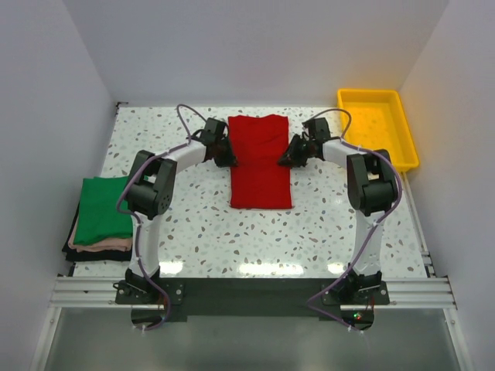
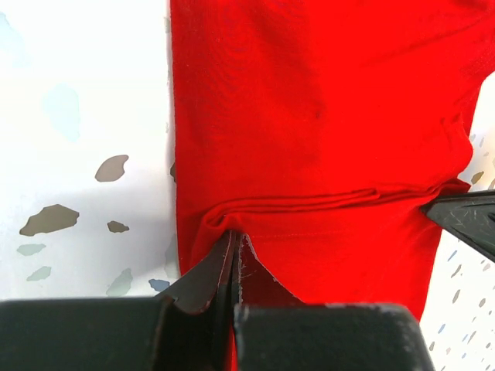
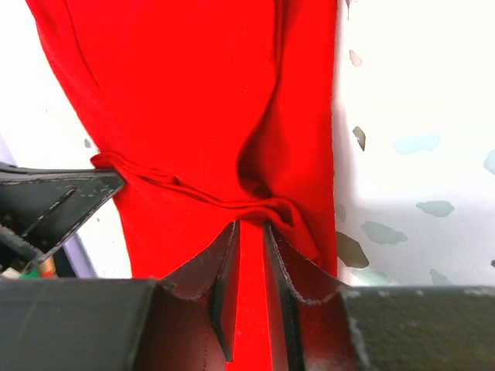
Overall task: Fold and stack the t-shirts
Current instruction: Fold the tshirt
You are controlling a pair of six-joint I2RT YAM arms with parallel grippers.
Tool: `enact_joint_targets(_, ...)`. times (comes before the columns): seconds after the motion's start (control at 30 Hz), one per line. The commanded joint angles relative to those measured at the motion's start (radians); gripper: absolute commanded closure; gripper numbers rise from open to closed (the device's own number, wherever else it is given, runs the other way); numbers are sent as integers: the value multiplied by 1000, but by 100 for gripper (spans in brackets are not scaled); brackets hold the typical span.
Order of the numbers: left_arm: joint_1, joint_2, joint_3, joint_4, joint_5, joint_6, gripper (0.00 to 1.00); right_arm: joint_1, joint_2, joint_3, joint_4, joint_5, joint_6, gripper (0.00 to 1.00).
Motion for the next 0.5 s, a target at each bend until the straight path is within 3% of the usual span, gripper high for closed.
enact_joint_targets(0.0, 17, -1, -9, 8, -9, 18, 100, -16, 10, 9, 31, -60, 32, 77)
enact_joint_targets(0.27, 23, -17, -8, -11, -2, 13, 100, -33, 8, -35, 45, -52, 49, 76)
enact_joint_targets(0.47, 17, -75, -127, 32, -5, -40, 100, -25, -34, -162, 74, -2, 54, 76)
